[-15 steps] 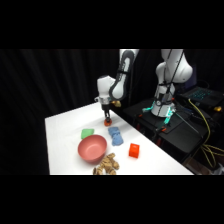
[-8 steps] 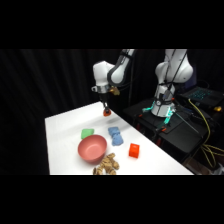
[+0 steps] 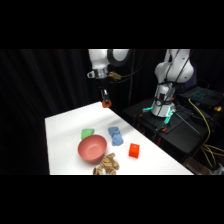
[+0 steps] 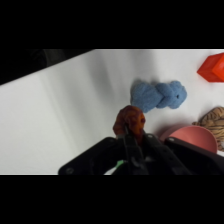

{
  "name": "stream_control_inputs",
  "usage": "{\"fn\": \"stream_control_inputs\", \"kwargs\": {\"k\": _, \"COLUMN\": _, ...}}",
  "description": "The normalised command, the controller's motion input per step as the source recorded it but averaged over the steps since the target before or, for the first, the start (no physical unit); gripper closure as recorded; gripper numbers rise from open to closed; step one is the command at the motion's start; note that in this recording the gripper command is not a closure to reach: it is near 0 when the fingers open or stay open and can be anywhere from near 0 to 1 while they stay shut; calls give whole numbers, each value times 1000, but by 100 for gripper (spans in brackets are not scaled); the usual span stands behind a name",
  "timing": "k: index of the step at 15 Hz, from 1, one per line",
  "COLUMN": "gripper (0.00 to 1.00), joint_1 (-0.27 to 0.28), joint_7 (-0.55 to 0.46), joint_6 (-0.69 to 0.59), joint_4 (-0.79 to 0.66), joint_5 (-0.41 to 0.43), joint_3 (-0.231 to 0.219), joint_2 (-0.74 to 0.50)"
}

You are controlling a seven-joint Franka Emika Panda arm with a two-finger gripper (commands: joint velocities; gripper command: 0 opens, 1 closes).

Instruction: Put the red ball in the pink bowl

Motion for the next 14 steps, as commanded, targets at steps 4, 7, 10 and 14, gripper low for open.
{"fn": "stream_control_inputs", "kwargs": {"k": 4, "gripper": 25, "joint_1": 177, "joint_7": 171, "joint_6": -67, "joint_4": 253, "joint_5": -101, "joint_3": 121, "joint_2": 179}}
{"fn": "stream_control_inputs", "kwargs": {"k": 7, "gripper": 25, "joint_1": 138, "joint_7": 110, "joint_6": -25, "joint_4": 372, "joint_5": -105, "joint_3": 94, "joint_2": 313}}
{"fn": "stream_control_inputs", "kwargs": {"k": 10, "gripper": 25, "joint_1": 115, "joint_7": 91, "joint_6": 2, "joint_4": 420, "joint_5": -151, "joint_3": 73, "joint_2": 324}}
{"fn": "stream_control_inputs", "kwargs": {"k": 14, "gripper": 25, "joint_1": 75, "joint_7": 29, "joint_6": 193, "joint_4": 422, "joint_5": -160, "joint_3": 39, "joint_2": 335}}
